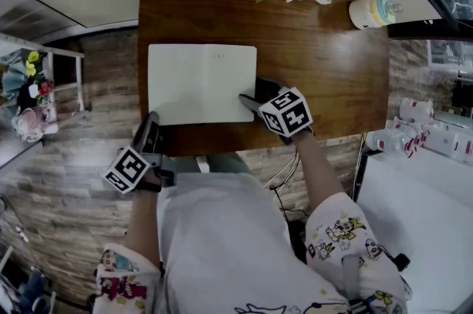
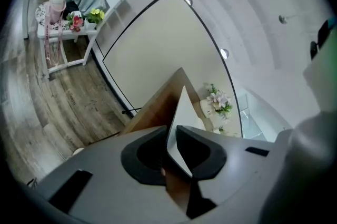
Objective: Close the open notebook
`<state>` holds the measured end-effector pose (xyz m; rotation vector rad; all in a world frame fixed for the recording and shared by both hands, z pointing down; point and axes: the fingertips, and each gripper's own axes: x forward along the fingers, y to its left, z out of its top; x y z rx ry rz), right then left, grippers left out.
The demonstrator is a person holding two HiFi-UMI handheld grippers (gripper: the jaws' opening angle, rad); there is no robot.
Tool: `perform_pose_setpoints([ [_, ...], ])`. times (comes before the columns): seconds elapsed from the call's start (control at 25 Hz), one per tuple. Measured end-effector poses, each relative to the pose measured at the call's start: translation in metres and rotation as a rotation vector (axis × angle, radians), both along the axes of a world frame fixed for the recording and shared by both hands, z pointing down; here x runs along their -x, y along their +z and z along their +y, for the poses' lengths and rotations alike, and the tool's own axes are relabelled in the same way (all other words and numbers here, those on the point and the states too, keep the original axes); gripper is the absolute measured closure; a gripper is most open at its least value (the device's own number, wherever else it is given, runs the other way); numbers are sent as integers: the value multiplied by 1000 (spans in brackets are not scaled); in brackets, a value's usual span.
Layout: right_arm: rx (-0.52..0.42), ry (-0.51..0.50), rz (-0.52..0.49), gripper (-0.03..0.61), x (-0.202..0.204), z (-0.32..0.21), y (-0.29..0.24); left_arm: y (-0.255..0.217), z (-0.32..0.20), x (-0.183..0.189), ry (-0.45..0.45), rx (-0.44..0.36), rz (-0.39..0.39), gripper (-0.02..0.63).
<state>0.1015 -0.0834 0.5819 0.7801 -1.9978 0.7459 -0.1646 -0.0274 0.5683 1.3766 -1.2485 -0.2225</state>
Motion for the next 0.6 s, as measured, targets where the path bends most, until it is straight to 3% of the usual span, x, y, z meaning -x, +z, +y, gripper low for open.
perform_pose_setpoints([
  [0.6,-21,32,-30,308,-1,0,0,-21,1,-5,58,-39,-23,583],
])
